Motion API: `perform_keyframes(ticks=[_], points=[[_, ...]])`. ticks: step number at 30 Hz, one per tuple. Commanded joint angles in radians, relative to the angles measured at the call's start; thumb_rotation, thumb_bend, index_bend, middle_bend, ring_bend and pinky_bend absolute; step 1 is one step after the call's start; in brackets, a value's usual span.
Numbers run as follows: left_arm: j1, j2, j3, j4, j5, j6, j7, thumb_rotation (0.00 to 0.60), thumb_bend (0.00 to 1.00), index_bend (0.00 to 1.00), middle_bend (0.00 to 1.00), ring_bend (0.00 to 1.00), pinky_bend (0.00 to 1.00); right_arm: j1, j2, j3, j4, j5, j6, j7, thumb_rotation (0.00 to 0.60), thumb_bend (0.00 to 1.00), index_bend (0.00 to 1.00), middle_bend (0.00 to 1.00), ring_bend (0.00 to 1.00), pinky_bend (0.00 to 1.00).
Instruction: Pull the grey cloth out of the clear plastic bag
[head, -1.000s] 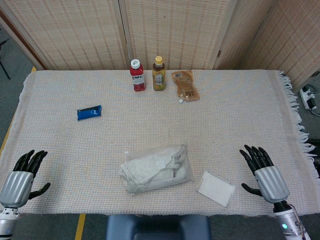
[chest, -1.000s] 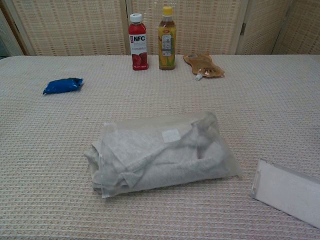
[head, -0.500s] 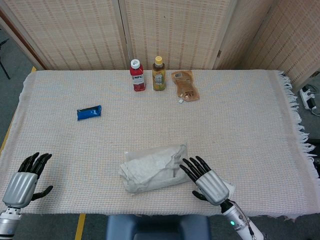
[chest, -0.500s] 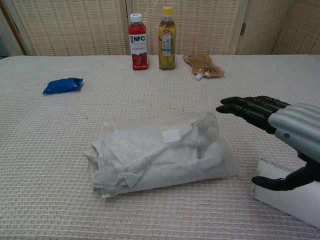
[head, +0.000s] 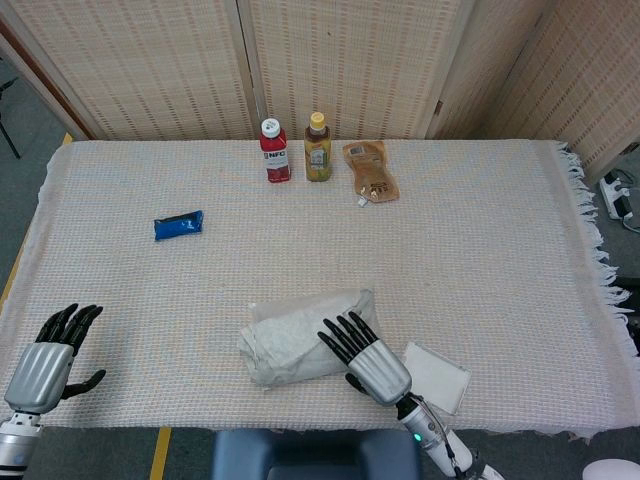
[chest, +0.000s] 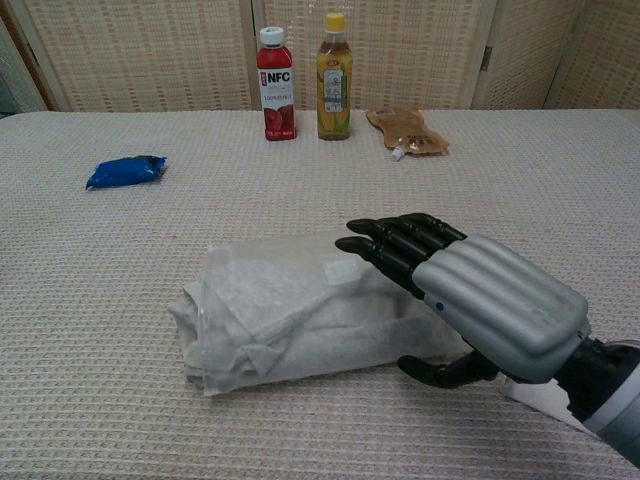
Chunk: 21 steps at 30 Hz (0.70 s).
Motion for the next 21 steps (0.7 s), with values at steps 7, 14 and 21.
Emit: perform_keyframes(ticks=[7,14,21], points=[[-0.002,0.007,-0.001,-0.002,-0.004,-0.001,-0.018,0.6,0.22,0.11,0.14,0.04,0.13,0.061,-0.107,0.052,0.1,0.072,-0.053,-0.014,0.6,0.22,0.0,0.0,0.0,0.0],[-0.005,0.011,-0.006,-0.001,-0.017,-0.008,-0.031,0.6,0.22,0.11,0.14,0.04,0.13,0.116,-0.162,0.117,0.17,0.134,-0.079,-0.022,0.6,0.22,0.0,0.0,0.0,0.0],[-0.01,0.008,-0.005,0.002,-0.028,-0.025,-0.025,0.6,0.22,0.11,0.14,0.04,0.13,0.201,-0.22,0.209,0.252,0.204,-0.121,-0.046,0.6,0.22,0.0,0.0,0.0,0.0]])
